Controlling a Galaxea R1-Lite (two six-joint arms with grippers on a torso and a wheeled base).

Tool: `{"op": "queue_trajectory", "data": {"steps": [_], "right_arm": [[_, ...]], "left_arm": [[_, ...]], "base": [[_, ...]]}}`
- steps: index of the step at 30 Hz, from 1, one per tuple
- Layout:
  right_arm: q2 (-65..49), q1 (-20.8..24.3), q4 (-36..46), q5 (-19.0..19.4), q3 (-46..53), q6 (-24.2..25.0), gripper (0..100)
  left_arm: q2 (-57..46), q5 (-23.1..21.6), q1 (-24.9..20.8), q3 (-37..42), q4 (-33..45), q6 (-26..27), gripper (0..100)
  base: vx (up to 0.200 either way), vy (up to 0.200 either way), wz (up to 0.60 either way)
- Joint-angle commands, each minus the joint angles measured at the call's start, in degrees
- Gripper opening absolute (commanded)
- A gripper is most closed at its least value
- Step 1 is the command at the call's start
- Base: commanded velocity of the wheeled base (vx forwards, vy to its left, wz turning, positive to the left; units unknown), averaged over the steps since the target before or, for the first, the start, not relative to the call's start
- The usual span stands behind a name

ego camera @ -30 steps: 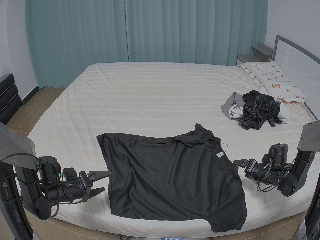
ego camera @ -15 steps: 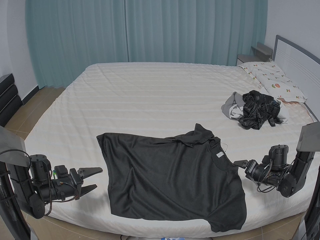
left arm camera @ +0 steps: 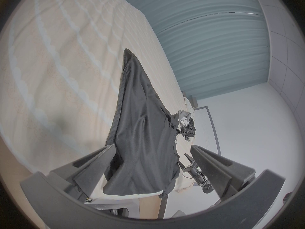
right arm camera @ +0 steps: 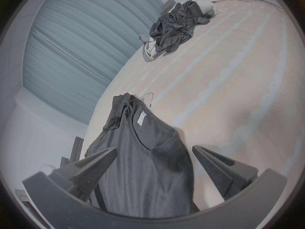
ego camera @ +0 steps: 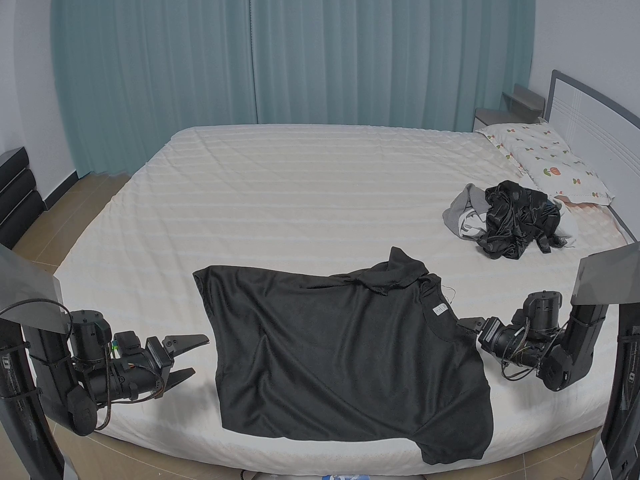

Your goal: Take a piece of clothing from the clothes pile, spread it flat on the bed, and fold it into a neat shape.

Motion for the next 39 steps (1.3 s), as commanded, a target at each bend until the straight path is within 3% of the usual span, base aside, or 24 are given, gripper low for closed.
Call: {"op": "queue_trajectory", "data": {"steps": [1,2,14,21,27,39], "right_arm": [[4.77,0.73,-0.15,-0.06,-2.42,-0.22,100],[4.77,0.73,-0.15,-0.14,-2.51,-0.22,0],[1.43,-6.92,-2.0,-1.29,0.65,0.05,0],[0.64,-8.76,-3.49,-1.46,2.41,0.05,0],[-1.12,-11.49,-3.49,-1.46,3.2,-0.22,0],[-0.77,-13.25,-2.87,-1.9,2.59,-0.39,0]], "left_arm": [[1.52,0.71,-0.57,-0.73,-1.02,-0.04,100],[1.61,0.71,-0.57,-0.73,-1.02,-0.04,100],[3.28,3.35,-1.36,-1.17,-1.02,0.31,100],[4.07,5.29,-2.33,-1.52,-1.02,0.66,100],[6.62,10.65,-4.79,-1.61,-1.02,4.7,100],[9.43,20.49,-12.52,-4.51,-1.02,4.88,100]], "base": [[0.0,0.0,0.0],[0.0,0.0,0.0],[0.0,0.0,0.0],[0.0,0.0,0.0],[0.0,0.0,0.0],[0.0,0.0,0.0]]}}
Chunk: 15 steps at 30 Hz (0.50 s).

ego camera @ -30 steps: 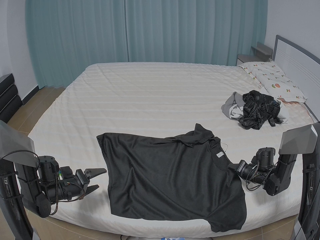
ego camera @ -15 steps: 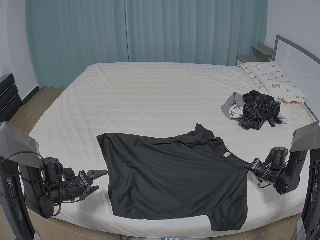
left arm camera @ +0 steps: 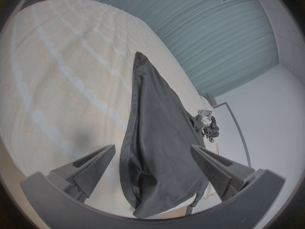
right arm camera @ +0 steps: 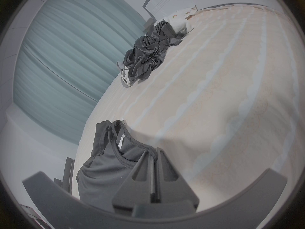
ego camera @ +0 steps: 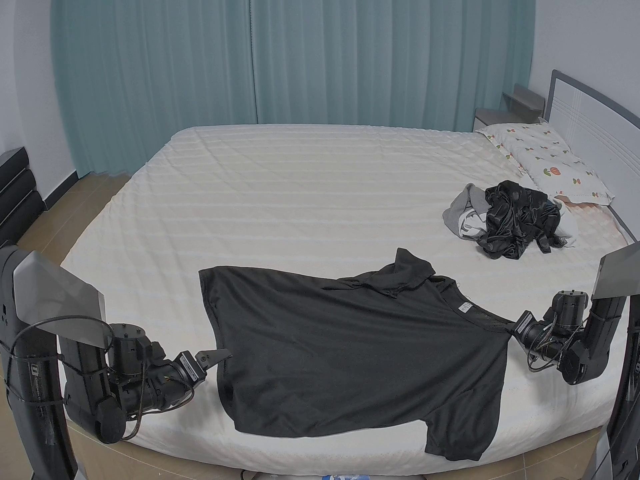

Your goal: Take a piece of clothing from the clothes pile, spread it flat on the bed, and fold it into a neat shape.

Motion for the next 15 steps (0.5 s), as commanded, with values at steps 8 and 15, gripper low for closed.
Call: {"op": "queue_trajectory", "data": {"steps": [8,15], "right_arm": [[1.03,-2.32,0.18,-0.01,-1.27,-0.39,0],[1.03,-3.28,0.26,-0.01,-1.97,-0.57,0]], "left_arm": [[3.5,2.27,-3.31,-1.7,-1.05,1.3,100],[4.2,2.44,-3.4,-2.05,-1.05,1.38,100]], "base": [[0.0,0.0,0.0],[0.0,0.0,0.0]]}}
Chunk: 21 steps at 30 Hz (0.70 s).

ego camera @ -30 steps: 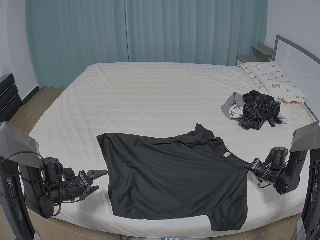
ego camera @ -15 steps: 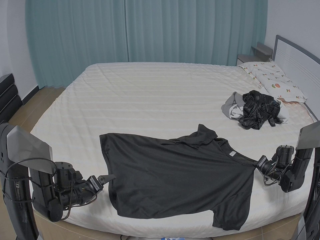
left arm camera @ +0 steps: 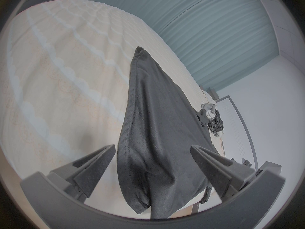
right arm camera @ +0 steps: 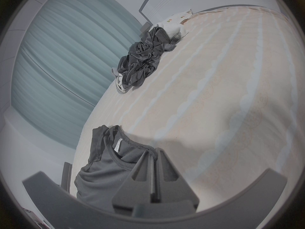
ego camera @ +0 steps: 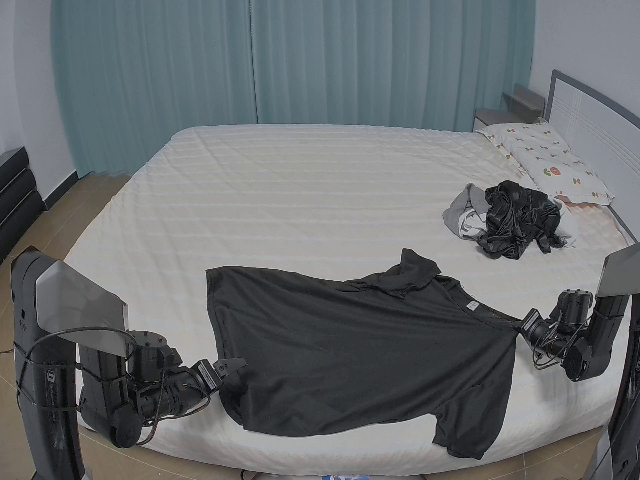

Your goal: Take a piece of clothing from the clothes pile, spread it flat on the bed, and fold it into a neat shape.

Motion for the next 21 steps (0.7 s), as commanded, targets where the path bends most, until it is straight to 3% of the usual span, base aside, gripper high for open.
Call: {"op": "queue_trajectory", "data": {"steps": [1,21], "right_arm": [[0.18,-1.54,0.1,0.04,-0.69,-0.04,0],[0.53,-5.23,1.94,0.04,-3.68,-0.84,0]], "left_arm": [[0.66,0.0,-0.08,-0.01,-1.02,-0.02,100],[1.46,0.36,-1.58,-0.01,-1.02,2.44,100]], "base": [[0.0,0.0,0.0],[0.0,0.0,0.0]]}}
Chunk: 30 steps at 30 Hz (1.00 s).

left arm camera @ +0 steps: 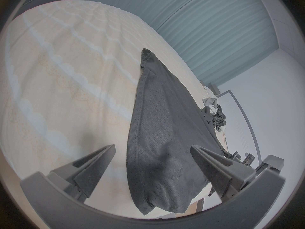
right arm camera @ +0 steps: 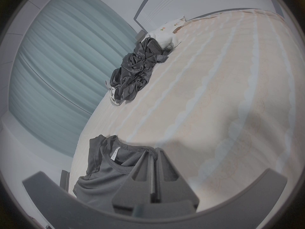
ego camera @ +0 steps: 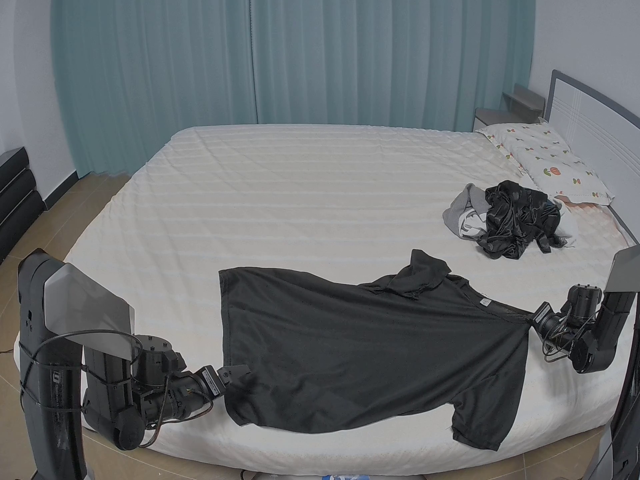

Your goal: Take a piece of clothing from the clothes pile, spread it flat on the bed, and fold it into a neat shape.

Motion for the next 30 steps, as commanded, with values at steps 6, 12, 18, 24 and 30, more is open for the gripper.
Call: {"op": "queue_trajectory", "data": {"steps": [6,12,18,24,30], "right_arm": [[1.19,-1.23,-0.12,0.1,-1.78,-0.63,0],[1.45,-1.32,-0.12,0.1,-1.96,-1.6,0],[1.98,-1.67,-0.12,0.19,-2.13,-1.6,0],[1.72,-1.58,-0.12,0.28,-2.05,-1.6,0],[1.54,-1.58,-0.21,0.36,-1.78,-1.6,0]], "left_arm": [[0.08,0.74,-2.45,0.28,-1.02,0.7,100],[0.17,1.71,-3.68,0.63,-1.02,0.7,100],[0.08,2.5,-7.19,3.35,-1.02,0.7,100],[0.08,5.05,-8.86,4.06,-1.02,0.62,100],[0.17,5.4,-9.48,3.53,-1.02,0.53,0]], "base": [[0.0,0.0,0.0],[0.0,0.0,0.0],[0.0,0.0,0.0],[0.0,0.0,0.0],[0.0,0.0,0.0]]}}
